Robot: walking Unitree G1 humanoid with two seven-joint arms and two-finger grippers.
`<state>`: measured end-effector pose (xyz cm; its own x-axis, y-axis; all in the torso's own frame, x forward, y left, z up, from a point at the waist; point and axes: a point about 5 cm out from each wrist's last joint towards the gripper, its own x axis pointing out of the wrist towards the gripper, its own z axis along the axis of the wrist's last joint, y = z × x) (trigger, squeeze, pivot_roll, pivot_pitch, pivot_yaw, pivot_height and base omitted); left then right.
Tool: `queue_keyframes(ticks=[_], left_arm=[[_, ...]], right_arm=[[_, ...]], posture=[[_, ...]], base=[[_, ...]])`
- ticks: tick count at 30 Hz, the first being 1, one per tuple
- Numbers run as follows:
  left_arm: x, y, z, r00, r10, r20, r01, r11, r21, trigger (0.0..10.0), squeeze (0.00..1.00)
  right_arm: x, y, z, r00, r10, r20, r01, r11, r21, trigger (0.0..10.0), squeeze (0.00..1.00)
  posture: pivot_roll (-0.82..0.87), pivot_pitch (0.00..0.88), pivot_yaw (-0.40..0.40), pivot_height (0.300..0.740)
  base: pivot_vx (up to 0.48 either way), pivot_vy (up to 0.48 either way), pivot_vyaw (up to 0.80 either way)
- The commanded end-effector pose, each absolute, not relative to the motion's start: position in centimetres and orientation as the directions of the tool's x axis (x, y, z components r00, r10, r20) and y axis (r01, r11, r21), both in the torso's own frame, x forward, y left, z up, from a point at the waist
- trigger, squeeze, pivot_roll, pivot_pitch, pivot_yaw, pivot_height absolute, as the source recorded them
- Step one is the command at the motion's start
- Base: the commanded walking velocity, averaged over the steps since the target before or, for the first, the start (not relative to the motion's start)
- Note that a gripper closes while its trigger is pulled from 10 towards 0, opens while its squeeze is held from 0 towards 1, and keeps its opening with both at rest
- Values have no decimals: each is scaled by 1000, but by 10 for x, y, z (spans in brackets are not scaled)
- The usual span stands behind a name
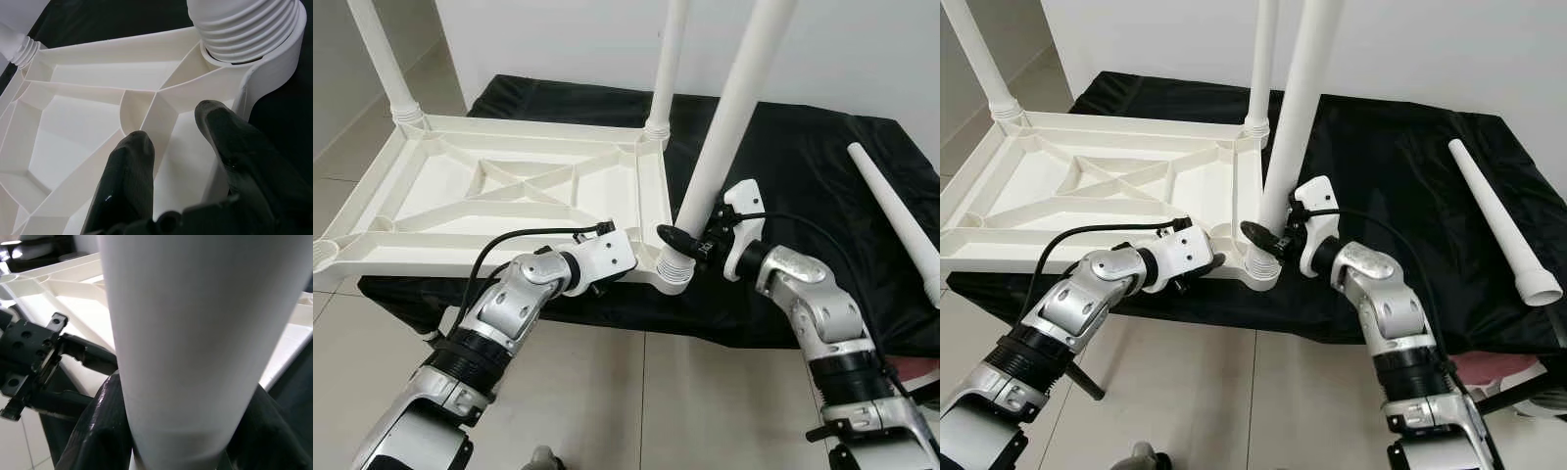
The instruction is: Building children table
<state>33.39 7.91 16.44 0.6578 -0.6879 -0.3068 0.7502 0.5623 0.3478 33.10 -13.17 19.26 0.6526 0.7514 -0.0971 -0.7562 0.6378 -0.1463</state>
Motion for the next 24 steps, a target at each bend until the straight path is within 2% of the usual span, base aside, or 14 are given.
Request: queue_keyframes(ticks=[1, 6, 14, 24], left_arm=[[331, 80, 153, 610, -696, -379, 791, 513, 333, 10000, 0], [336, 87, 160, 581, -706, -405, 810, 449, 378, 10000, 0], [342, 96, 167, 597, -693, -403, 797, 457, 395, 10000, 0], [344, 93, 166, 607, -693, -388, 791, 486, 371, 10000, 0]], right_arm=[[324, -131, 146, 577, 764, -288, -808, 586, -63, 10000, 0], [324, -131, 148, 530, 804, -270, -843, 532, -73, 10000, 0], [318, -136, 141, 517, 816, -260, -849, 528, -30, 10000, 0], [309, -139, 124, 521, 811, -268, -845, 534, -26, 10000, 0]], posture=[[28, 114, -55, 740], [37, 110, -56, 740], [30, 107, -52, 740], [25, 114, -52, 740]], base=[[0, 0, 0], [0, 0, 0], [0, 0, 0], [0, 0, 0]])
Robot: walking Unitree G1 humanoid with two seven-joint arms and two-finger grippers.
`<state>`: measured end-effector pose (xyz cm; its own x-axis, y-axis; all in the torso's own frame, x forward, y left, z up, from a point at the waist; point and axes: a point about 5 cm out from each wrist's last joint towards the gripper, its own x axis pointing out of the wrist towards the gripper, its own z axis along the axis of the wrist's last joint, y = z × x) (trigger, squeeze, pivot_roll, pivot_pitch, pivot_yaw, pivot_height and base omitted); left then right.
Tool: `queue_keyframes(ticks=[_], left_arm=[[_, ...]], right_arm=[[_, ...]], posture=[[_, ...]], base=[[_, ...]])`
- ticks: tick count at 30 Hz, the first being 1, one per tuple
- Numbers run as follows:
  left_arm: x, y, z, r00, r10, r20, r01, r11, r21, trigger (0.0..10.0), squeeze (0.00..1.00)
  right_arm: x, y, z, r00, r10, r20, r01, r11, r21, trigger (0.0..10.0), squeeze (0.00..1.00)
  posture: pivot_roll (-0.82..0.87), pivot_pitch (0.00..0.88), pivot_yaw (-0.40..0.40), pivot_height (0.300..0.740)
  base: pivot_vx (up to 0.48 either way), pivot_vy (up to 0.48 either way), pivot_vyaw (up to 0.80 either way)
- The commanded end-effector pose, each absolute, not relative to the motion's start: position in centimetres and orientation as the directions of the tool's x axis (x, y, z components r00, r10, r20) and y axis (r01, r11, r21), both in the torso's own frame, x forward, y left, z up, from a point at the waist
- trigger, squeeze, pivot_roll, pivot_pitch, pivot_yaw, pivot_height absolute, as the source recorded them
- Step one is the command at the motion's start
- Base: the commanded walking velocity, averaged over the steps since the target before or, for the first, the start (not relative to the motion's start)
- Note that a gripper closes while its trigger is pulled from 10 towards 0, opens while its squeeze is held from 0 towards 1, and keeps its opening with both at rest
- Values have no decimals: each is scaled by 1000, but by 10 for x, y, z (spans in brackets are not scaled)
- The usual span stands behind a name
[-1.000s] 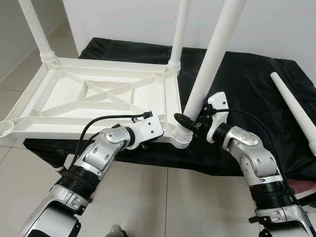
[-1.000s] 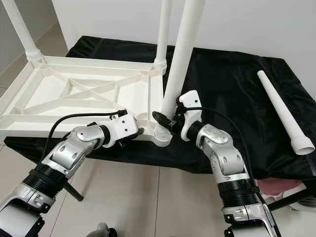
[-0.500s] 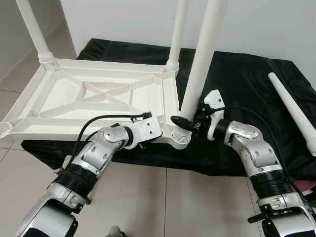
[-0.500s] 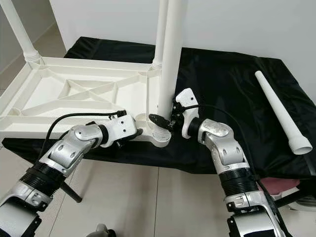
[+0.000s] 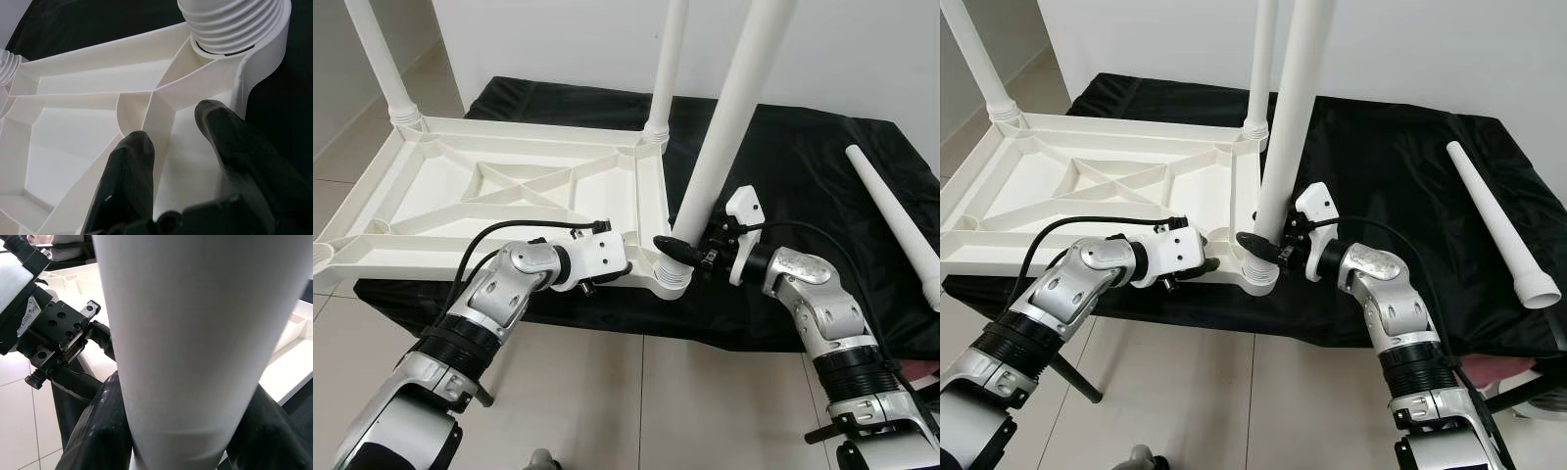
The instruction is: Building children table
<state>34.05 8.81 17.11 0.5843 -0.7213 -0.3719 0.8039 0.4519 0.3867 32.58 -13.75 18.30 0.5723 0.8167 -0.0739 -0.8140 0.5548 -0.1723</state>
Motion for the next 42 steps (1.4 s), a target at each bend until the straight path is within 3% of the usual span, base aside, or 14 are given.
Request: queue_keyframes(ticks=[1, 6, 10, 31, 37, 42], left_arm=[[344, 93, 166, 607, -693, -388, 791, 486, 371, 10000, 0], [345, 92, 165, 596, -701, -392, 801, 481, 357, 10000, 0], [344, 91, 164, 583, -710, -394, 810, 470, 352, 10000, 0], [348, 93, 165, 609, -695, -381, 791, 505, 345, 10000, 0], [349, 94, 165, 618, -689, -379, 785, 515, 344, 10000, 0], [351, 95, 166, 624, -687, -373, 781, 523, 343, 10000, 0]], right_arm=[[309, -139, 124, 521, 811, -268, -845, 534, -26, 10000, 0], [304, -133, 116, 523, 804, -283, -845, 533, -45, 10000, 0], [314, -134, 108, 657, 696, -289, -741, 668, -76, 10000, 0], [304, -142, 97, 887, 386, -252, -427, 894, -133, 10000, 0], [295, -138, 102, 905, 377, -195, -413, 890, -192, 10000, 0], [274, -137, 109, 883, 463, -73, -468, 878, -96, 10000, 0]], posture=[[25, 114, -52, 740], [22, 118, -50, 740], [22, 121, -50, 740], [16, 130, -49, 740], [15, 131, -47, 740], [9, 129, -42, 740]], base=[[0, 0, 0], [0, 0, 0], [0, 0, 0], [0, 0, 0], [0, 0, 0], [0, 0, 0]])
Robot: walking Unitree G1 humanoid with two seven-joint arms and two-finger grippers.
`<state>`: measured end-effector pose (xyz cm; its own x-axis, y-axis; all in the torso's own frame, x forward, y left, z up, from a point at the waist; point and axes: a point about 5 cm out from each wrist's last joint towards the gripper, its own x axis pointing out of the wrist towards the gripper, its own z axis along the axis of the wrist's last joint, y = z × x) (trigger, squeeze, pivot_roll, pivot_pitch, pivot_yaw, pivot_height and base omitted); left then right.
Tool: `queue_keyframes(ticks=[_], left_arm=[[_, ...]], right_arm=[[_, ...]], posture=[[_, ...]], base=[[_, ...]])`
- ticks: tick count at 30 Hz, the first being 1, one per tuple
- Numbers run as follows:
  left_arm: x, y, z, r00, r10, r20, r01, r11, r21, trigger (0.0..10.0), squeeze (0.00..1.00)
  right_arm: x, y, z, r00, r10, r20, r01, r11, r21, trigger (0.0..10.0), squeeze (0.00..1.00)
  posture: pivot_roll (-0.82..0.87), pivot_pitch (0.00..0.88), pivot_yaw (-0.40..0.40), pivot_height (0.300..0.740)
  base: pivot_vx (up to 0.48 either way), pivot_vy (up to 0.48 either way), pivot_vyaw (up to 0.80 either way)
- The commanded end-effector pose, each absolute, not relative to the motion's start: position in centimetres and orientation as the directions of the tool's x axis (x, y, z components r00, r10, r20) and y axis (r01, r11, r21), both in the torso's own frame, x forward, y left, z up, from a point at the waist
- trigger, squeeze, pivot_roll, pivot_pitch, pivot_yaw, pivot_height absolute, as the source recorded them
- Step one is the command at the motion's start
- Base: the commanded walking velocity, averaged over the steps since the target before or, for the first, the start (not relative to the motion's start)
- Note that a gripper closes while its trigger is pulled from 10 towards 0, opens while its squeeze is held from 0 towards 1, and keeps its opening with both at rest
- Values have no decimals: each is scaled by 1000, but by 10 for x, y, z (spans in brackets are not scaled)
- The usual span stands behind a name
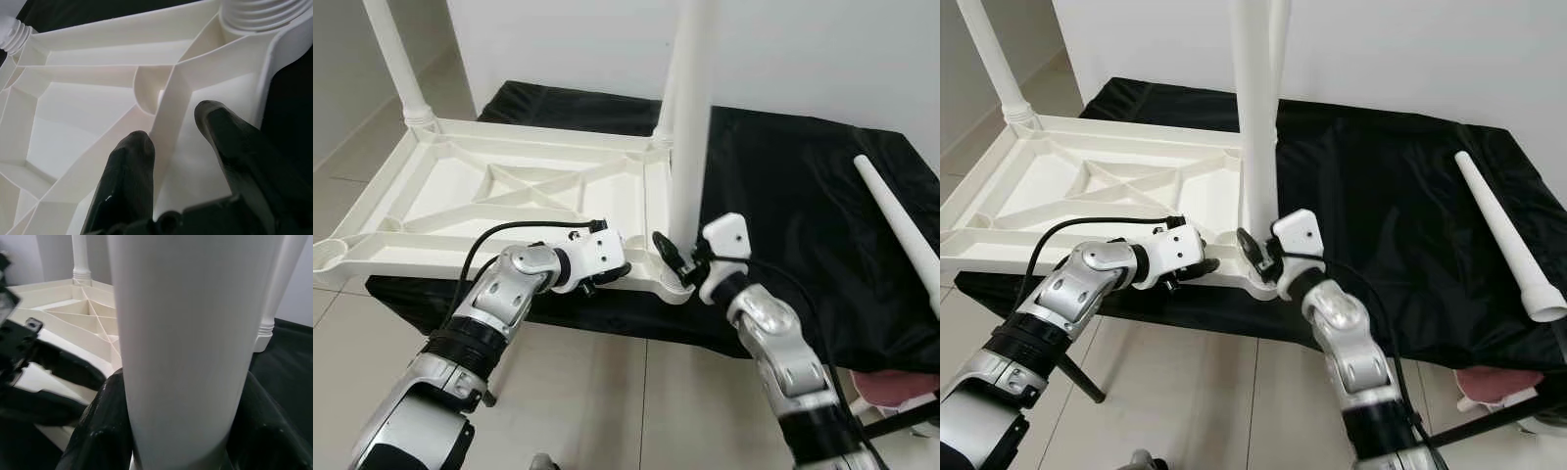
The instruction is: Building children table
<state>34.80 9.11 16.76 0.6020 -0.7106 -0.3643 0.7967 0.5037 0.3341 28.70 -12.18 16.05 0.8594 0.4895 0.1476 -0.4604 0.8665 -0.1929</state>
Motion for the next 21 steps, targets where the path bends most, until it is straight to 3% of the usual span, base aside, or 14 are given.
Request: queue_keyframes(ticks=[1, 21], left_arm=[[352, 95, 167, 624, -687, -373, 780, 523, 343, 10000, 0], [352, 93, 165, 620, -690, -373, 783, 524, 335, 10000, 0]], right_arm=[[273, -138, 110, 882, 466, -66, -470, 878, -86, 10000, 0], [295, -147, 117, 921, 371, -119, -369, 929, 35, 10000, 0]], posture=[[9, 129, -42, 740], [9, 123, -32, 740]], base=[[0, 0, 0], [0, 0, 0]])
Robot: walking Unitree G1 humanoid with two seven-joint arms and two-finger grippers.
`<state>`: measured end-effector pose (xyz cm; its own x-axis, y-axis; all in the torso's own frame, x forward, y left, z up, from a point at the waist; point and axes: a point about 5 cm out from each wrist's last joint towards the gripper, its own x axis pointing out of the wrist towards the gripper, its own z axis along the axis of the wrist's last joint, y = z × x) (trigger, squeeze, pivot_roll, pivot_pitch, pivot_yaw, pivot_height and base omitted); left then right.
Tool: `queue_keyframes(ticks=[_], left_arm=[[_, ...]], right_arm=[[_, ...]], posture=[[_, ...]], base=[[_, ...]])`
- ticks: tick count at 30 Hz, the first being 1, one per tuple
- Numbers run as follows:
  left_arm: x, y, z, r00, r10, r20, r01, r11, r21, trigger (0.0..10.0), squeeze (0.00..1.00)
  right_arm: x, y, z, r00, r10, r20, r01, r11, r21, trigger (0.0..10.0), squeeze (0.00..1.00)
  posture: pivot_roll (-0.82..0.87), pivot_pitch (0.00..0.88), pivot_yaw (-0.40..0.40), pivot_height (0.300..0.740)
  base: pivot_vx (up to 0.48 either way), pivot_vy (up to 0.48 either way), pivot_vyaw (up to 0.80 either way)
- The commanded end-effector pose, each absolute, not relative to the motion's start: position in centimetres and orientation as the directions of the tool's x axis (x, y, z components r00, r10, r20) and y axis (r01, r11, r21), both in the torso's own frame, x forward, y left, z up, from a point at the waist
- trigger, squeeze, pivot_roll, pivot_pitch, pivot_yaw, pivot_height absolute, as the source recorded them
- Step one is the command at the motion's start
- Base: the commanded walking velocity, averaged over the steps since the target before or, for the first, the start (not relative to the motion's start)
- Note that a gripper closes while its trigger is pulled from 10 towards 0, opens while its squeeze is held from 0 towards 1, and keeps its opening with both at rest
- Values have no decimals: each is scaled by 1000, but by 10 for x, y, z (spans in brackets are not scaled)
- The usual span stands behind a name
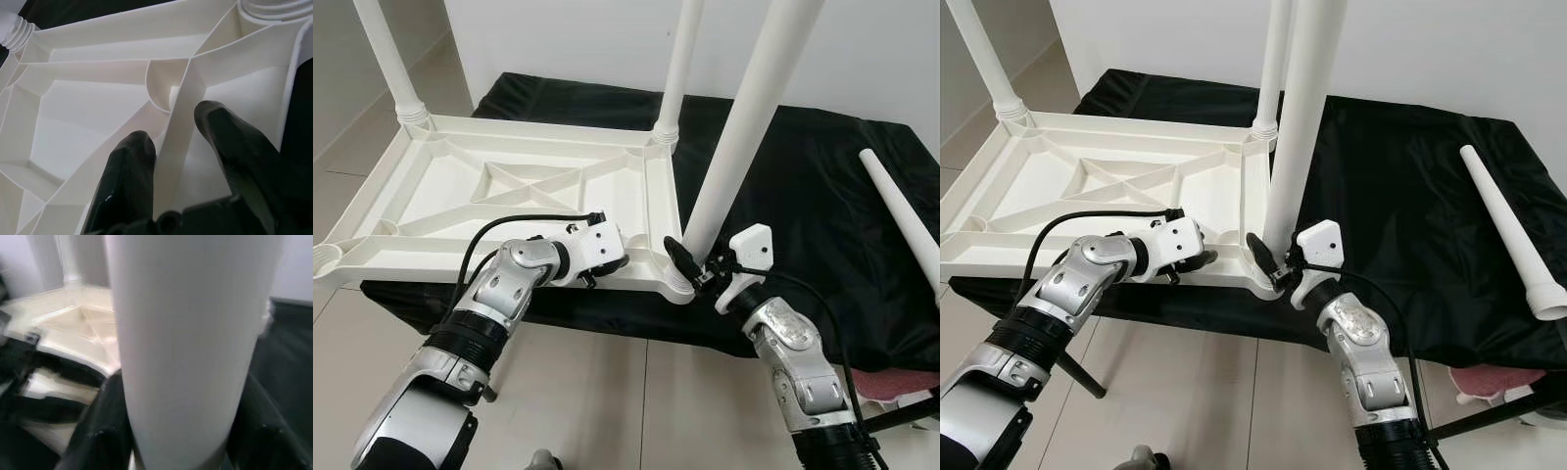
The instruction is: Building children table
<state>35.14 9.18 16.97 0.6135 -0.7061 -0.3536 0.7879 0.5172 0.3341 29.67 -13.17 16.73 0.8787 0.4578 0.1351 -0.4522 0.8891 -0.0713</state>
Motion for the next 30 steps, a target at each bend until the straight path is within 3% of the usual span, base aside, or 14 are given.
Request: queue_keyframes(ticks=[1, 7, 11, 16, 22, 25, 26, 30], left_arm=[[352, 93, 165, 621, -690, -372, 783, 525, 333, 10000, 0], [352, 93, 165, 624, -688, -370, 781, 530, 331, 10000, 0], [351, 94, 163, 629, -688, -362, 777, 544, 317, 10000, 0], [350, 94, 162, 630, -688, -361, 776, 548, 312, 10000, 0], [350, 95, 162, 633, -685, -360, 774, 551, 311, 10000, 0], [350, 94, 162, 632, -686, -361, 775, 551, 311, 10000, 0], [350, 94, 162, 631, -686, -361, 775, 550, 311, 10000, 0], [350, 94, 162, 631, -686, -361, 775, 550, 310, 10000, 0]], right_arm=[[296, -147, 119, 922, 369, -121, -364, 929, 60, 10000, 0], [297, -146, 122, 924, 367, -107, -360, 929, 86, 10000, 0], [297, -144, 137, 921, 390, -16, -390, 921, 18, 10000, 0], [293, -148, 122, 930, 356, -91, -360, 933, -31, 10000, 0], [291, -150, 109, 967, 208, -145, -218, 974, -56, 10000, 0], [291, -149, 110, 967, 212, -140, -220, 974, -46, 10000, 0], [292, -148, 111, 968, 217, -129, -222, 975, -29, 10000, 1000], [293, -147, 115, 965, 242, -106, -245, 969, -20, 10000, 1000]], posture=[[10, 123, -33, 740], [12, 123, -34, 740], [10, 119, -37, 740], [11, 118, -40, 740], [11, 120, -36, 740], [10, 121, -32, 740], [9, 122, -31, 740], [10, 123, -31, 740]], base=[[0, 0, 0], [0, 0, 0], [0, 0, 0], [0, 0, 0], [0, 0, 0], [0, 0, 0], [0, 0, 0], [0, 0, 0]])
